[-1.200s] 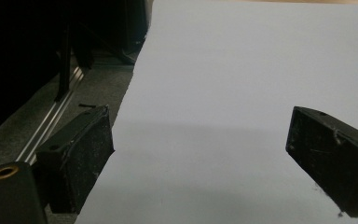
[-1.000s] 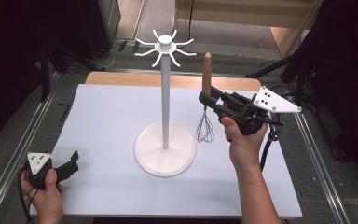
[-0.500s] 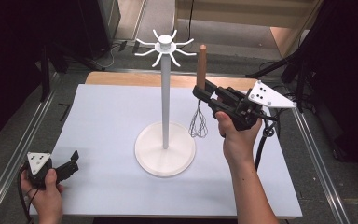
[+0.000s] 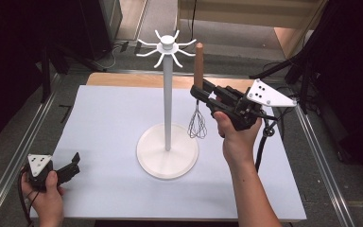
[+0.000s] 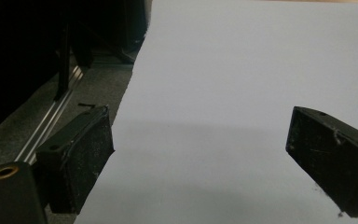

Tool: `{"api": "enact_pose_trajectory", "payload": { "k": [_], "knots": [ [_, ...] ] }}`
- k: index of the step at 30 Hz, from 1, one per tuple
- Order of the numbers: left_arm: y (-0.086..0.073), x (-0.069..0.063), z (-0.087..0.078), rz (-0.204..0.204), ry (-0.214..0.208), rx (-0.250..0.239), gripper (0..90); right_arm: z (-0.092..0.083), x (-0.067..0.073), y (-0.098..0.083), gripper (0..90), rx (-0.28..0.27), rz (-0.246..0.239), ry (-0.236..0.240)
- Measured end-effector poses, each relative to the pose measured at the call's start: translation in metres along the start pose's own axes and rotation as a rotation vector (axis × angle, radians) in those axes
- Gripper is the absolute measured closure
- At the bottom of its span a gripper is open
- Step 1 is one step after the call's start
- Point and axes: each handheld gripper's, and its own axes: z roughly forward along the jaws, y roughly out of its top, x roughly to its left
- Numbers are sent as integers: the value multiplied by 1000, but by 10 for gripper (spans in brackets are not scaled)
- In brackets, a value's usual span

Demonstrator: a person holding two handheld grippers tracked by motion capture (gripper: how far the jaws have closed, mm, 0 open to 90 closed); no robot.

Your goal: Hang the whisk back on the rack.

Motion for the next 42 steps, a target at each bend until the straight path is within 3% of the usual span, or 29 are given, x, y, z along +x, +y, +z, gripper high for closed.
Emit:
{"api": "enact_pose_trajectory", "payload": {
  "k": [17, 31, 38, 42],
  "knots": [
    [0, 0, 0, -5, -2, -2, 79, 13, 5, -10, 710, -18, -10, -12],
    [0, 0, 0, -1, -3, 0, 79, 12, 3, -20, 709, -30, 1, -12],
    [0, 0, 0, -2, -3, -1, 79, 11, 4, -20, 699, -34, -19, -18],
    [0, 0, 0, -2, -3, 0, 79, 7, 3, -19, 534, -26, -25, -40]
  ]
}}
